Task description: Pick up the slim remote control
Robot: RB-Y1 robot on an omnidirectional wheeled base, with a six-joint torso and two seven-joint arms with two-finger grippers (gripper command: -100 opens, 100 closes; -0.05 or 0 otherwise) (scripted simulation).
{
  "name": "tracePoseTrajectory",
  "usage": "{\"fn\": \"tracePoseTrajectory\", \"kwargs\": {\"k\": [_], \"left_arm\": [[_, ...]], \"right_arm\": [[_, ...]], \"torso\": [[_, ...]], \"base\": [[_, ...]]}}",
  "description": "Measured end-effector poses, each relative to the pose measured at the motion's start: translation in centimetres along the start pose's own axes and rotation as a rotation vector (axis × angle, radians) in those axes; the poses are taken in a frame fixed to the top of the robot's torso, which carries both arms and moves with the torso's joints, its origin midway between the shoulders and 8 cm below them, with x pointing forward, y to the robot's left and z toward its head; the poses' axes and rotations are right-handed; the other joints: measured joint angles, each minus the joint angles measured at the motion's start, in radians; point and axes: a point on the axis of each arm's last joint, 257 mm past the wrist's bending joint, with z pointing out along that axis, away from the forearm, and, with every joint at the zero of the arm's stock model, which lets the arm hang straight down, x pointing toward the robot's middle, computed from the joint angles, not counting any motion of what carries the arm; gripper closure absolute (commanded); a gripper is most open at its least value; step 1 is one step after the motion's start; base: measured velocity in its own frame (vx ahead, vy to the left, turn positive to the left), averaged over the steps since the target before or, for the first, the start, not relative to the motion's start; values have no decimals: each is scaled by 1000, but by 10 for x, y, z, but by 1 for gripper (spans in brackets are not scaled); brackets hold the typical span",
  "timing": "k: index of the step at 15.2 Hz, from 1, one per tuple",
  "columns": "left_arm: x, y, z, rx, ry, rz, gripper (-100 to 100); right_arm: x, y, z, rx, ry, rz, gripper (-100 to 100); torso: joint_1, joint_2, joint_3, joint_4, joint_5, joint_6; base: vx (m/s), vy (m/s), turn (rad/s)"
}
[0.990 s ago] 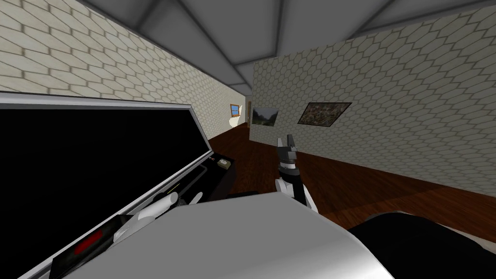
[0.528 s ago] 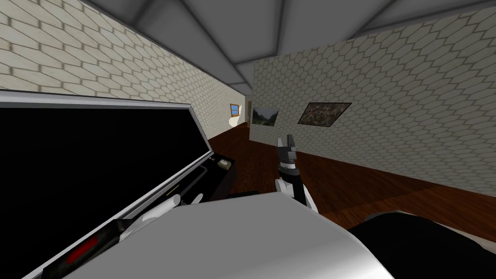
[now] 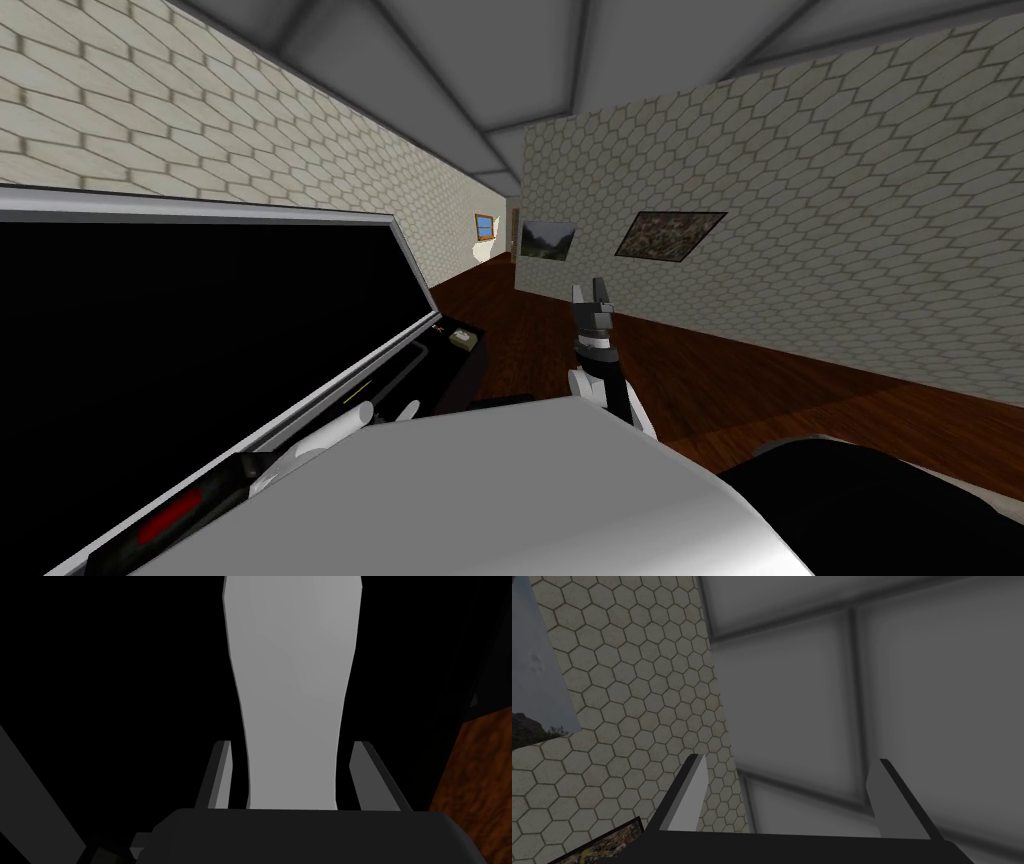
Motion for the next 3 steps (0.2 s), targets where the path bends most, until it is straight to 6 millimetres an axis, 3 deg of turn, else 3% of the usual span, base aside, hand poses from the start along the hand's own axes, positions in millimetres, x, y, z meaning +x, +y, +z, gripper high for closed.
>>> {"fn": "tracePoseTrajectory", "kwargs": {"k": [3], "left_arm": [[-1,-9,-10,-1,-1,-5,100]], "right_arm": [[0,0,0,0,0,0,0]], "torso": [[0,0,0,0,0,0]], "base": [[-2,0,-16]]}}
